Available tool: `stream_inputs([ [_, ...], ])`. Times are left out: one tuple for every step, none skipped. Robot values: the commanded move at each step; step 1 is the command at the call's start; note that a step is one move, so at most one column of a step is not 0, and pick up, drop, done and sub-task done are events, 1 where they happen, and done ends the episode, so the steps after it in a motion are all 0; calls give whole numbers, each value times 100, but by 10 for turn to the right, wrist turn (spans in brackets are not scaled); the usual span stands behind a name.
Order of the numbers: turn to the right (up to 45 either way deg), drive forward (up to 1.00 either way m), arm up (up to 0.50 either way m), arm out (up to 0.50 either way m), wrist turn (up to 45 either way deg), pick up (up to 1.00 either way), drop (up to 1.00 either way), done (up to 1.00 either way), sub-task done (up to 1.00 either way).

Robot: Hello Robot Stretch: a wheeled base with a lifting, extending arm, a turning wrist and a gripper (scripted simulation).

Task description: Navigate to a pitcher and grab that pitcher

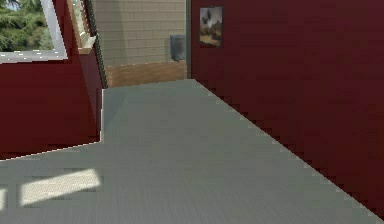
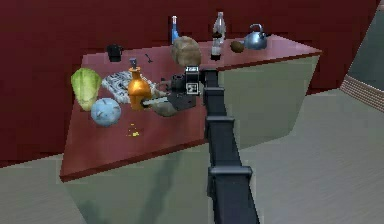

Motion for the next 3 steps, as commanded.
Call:
stream_inputs([
  [0, 0, 0, 0, 0, 100, 0, 0, 0],
  [0, 0, 8, 0, 0, 0, 0, 0, 0],
  [0, 0, 0, 0, 0, 0, 0, 100, 0],
])
